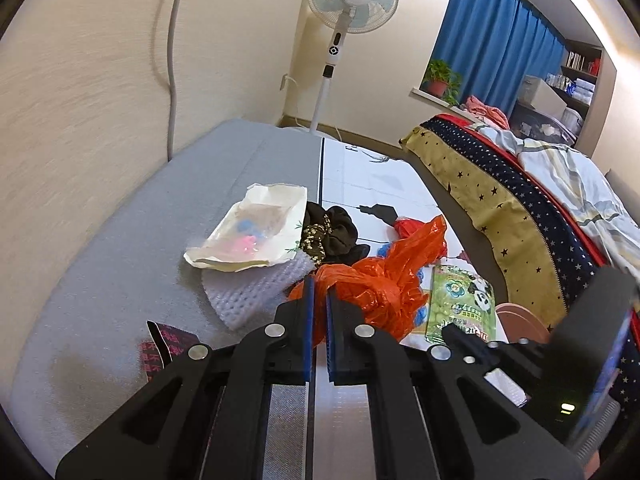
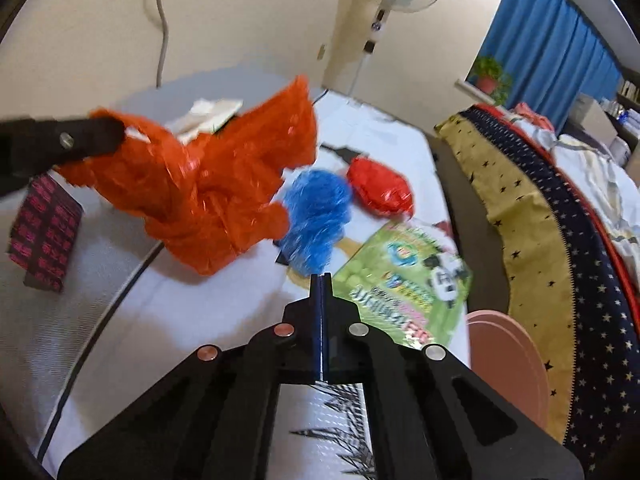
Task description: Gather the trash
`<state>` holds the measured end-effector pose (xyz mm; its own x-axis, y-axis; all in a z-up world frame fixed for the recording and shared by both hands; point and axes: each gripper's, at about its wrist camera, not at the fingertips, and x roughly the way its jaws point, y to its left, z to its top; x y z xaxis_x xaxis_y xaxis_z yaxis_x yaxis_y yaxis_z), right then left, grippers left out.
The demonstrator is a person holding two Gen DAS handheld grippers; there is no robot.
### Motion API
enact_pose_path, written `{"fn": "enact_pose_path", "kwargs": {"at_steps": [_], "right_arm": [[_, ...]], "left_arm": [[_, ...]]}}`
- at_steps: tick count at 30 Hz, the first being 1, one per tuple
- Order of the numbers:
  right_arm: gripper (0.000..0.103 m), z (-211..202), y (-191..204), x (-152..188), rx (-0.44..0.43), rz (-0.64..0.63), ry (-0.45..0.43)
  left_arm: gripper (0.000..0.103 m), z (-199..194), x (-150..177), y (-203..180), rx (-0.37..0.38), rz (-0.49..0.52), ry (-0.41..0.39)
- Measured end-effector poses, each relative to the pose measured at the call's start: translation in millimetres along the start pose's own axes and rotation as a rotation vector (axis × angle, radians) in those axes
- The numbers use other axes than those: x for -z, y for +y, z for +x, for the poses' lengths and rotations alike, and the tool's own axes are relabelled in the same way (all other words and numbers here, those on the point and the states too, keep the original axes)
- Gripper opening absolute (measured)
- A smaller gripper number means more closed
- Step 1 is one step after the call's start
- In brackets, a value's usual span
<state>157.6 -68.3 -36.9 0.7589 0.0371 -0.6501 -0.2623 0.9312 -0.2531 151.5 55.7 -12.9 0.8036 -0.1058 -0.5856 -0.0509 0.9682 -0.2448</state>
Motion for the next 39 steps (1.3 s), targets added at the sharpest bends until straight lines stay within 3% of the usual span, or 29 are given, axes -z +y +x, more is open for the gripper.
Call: {"fn": "enact_pose_path", "kwargs": {"at_steps": [4,8,9,10,12,16,25,34,39], "right_arm": [[0.000,-19,-15,2,0.001,0.056,-0.034],[0.005,-27,-67,10,-0.085,0.303,-0.045],[0.012,-25,-79,12,-0.111,0.356,-0.038],[0.034,-19,-95,15,-0.148,0.419,-0.030],[0.051,-12,-114,17,-0.170,0.504,-0.034],[0.051,13,-145,20,-0.228,0.627,-0.015],[0.051,83,-169,20,-0.292,0.717,0.069],[0.052,94,-168,22,-0.303,0.745,0.089],[0.039,85,-159,14,-0.347,0.702,0.048]], "left_arm": [[0.005,-4,3,-5,0.012,0.010,0.001],[0.005,-8,7,-8,0.021,0.019,0.007],[0.005,-9,8,-9,0.021,0.021,0.009],[0.005,-9,9,-10,0.021,0.019,0.011],[0.005,-8,10,-10,0.025,0.012,0.015],[0.005,-6,12,-14,0.029,0.021,0.021],[0.005,4,11,-16,0.023,0.041,0.034],[0.005,12,14,-19,0.023,0.053,0.046],[0.005,14,14,-19,0.022,0.050,0.049]]}}
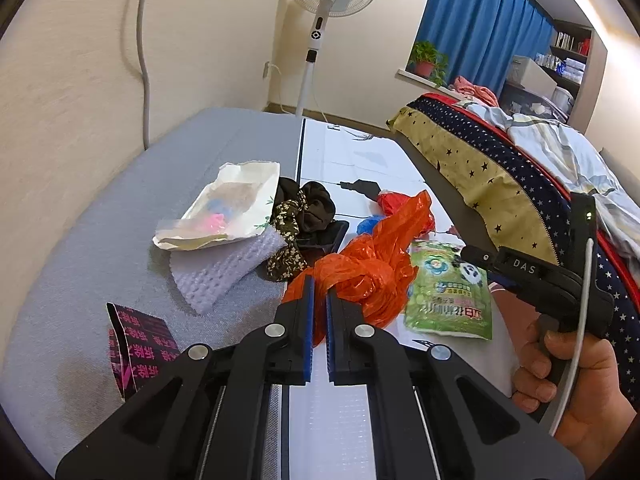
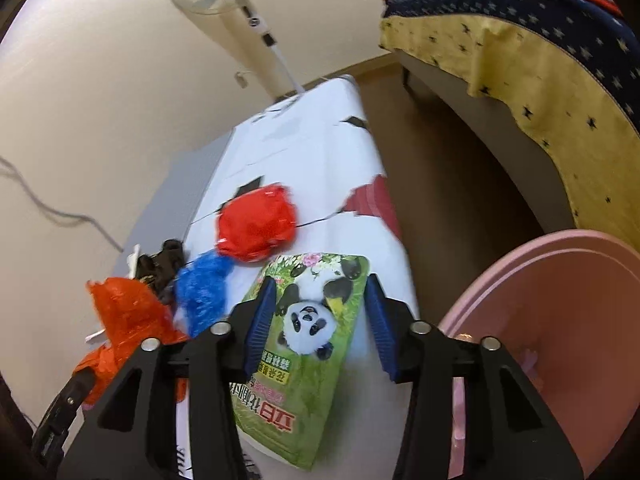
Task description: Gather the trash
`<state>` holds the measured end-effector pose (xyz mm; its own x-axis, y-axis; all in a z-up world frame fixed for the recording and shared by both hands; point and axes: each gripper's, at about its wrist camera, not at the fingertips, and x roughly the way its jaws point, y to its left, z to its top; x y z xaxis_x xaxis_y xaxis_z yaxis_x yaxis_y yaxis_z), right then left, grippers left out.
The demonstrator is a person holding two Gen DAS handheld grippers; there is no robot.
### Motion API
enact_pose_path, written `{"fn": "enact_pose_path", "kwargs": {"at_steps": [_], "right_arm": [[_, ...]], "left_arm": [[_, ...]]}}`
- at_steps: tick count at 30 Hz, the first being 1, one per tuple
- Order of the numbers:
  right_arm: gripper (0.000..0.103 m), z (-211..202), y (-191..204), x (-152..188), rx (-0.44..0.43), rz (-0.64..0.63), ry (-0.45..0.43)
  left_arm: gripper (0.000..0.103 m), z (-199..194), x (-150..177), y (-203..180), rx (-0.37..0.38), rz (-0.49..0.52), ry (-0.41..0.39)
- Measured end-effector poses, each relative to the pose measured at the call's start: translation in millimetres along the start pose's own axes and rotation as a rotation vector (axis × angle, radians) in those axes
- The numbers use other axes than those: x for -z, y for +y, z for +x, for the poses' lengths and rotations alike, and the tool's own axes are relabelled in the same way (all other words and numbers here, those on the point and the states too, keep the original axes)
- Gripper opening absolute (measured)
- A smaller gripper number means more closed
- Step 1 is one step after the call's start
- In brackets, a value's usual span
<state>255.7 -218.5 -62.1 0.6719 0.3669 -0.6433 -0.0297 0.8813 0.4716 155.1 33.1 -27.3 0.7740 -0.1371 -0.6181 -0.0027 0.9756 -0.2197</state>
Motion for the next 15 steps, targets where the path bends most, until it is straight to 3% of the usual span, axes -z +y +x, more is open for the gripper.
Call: {"fn": "enact_pose_path", "kwargs": {"at_steps": [4,11,15], "right_arm": [[0.018,-5,11,2,-0.051,-0.020,-0.016],[0.004,-25,34,3,-0.119,-0.064,-0.054],[0.001,-49,50,2,-0.126,-0.115,-0.097]], "left_arm": [[0.005,1,0,0,0.002,-0.001,0.003],[0.005,-3,1,0,0.008,-0.008,-0.003],[0.005,-14,-2,-3,0.031,-0.001,-0.031]]}}
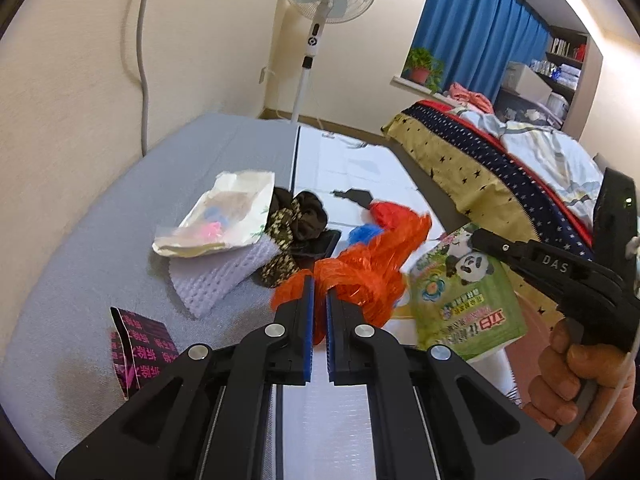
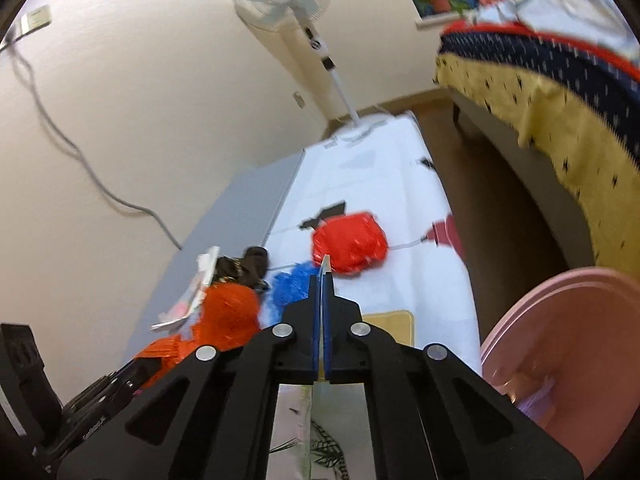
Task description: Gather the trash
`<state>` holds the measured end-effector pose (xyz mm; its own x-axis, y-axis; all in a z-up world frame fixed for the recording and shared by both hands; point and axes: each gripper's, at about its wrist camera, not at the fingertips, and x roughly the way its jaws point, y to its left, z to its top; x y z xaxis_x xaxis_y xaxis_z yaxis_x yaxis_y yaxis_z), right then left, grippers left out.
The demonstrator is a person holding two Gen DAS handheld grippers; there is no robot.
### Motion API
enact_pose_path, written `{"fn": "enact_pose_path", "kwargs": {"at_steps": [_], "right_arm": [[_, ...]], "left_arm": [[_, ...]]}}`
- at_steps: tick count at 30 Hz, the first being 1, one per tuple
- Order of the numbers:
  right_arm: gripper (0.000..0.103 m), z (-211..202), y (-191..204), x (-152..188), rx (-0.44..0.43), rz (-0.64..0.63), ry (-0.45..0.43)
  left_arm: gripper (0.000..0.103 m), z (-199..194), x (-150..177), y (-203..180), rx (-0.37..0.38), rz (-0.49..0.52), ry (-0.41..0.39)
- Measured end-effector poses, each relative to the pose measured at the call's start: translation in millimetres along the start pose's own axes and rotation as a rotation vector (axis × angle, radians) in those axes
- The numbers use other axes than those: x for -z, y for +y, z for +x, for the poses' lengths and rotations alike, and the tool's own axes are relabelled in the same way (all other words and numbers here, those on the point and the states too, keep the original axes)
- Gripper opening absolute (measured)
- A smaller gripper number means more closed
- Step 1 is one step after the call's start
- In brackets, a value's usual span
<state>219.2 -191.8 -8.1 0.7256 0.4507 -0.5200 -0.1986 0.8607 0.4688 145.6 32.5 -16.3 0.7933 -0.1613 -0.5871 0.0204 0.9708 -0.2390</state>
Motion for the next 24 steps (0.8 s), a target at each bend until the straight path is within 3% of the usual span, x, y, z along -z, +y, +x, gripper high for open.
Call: {"fn": "enact_pose_path", "kwargs": {"at_steps": [9,24], "right_arm": [[0.001,-60,39,-11,0.095,-0.164,-0.068],[0.001,-165,26,-11,0.225,-0.166,-0.154]], "left_arm": [[0.005,-27,-4,-24,0.032,0.072,-0.046],[0.005,-59,3,-61,0.054,0.130,-0.066]]}}
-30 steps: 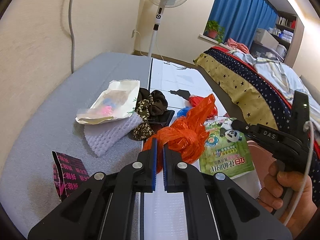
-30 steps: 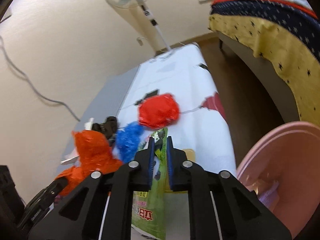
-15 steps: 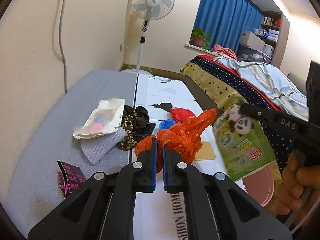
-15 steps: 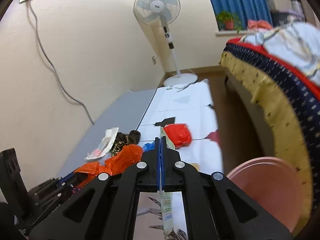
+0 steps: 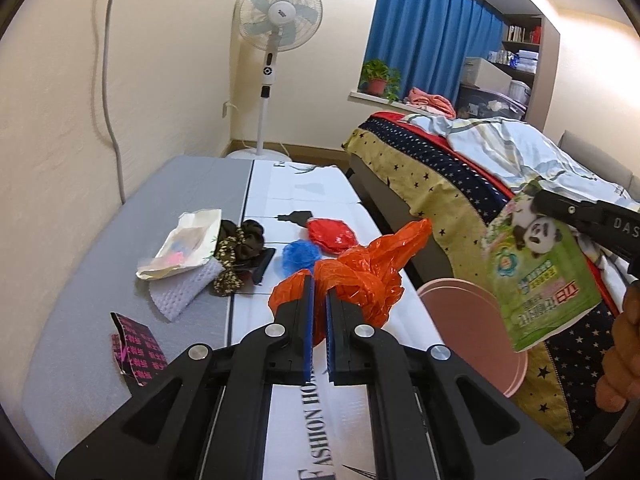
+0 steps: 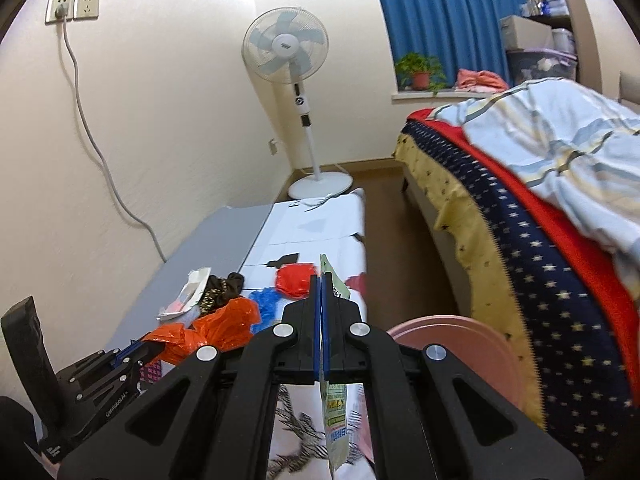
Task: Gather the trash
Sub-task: 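Lift the orange bag with the left tool while the right tool carries the green pouch to the pink bin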
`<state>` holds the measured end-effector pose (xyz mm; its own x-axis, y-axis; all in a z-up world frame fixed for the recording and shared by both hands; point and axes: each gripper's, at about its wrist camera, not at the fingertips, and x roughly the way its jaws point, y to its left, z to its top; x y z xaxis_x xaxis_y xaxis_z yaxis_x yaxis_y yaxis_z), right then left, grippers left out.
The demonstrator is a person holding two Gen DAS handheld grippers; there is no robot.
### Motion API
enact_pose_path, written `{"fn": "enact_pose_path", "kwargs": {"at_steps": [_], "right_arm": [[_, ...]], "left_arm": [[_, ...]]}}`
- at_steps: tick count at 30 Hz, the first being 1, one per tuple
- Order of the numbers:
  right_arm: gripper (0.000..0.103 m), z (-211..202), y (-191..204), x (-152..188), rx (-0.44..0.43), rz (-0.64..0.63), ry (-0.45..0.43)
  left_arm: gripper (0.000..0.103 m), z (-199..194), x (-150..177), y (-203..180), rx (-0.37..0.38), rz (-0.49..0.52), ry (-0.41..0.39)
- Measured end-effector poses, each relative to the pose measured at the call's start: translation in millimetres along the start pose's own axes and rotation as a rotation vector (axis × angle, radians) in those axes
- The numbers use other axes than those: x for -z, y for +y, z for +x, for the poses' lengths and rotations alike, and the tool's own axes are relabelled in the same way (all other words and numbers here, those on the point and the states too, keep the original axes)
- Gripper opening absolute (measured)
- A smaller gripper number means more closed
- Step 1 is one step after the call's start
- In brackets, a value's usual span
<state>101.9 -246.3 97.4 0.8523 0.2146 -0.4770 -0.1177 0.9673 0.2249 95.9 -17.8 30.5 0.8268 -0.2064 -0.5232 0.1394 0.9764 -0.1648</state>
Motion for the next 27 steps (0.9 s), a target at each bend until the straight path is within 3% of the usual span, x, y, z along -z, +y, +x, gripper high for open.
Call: {"fn": "enact_pose_path", "kwargs": {"at_steps": [9,27], "right_arm": [[0.001,-27,-35,12,0.092,0.031,-0.033],[0.001,-25,-85,25,0.237,0.133,-0.064]], "left_arm": [[0.005,-1,4,-28,0.047,0.014,0.000],[0.005,41,3,-84,0.151,0.028,0.026]]}}
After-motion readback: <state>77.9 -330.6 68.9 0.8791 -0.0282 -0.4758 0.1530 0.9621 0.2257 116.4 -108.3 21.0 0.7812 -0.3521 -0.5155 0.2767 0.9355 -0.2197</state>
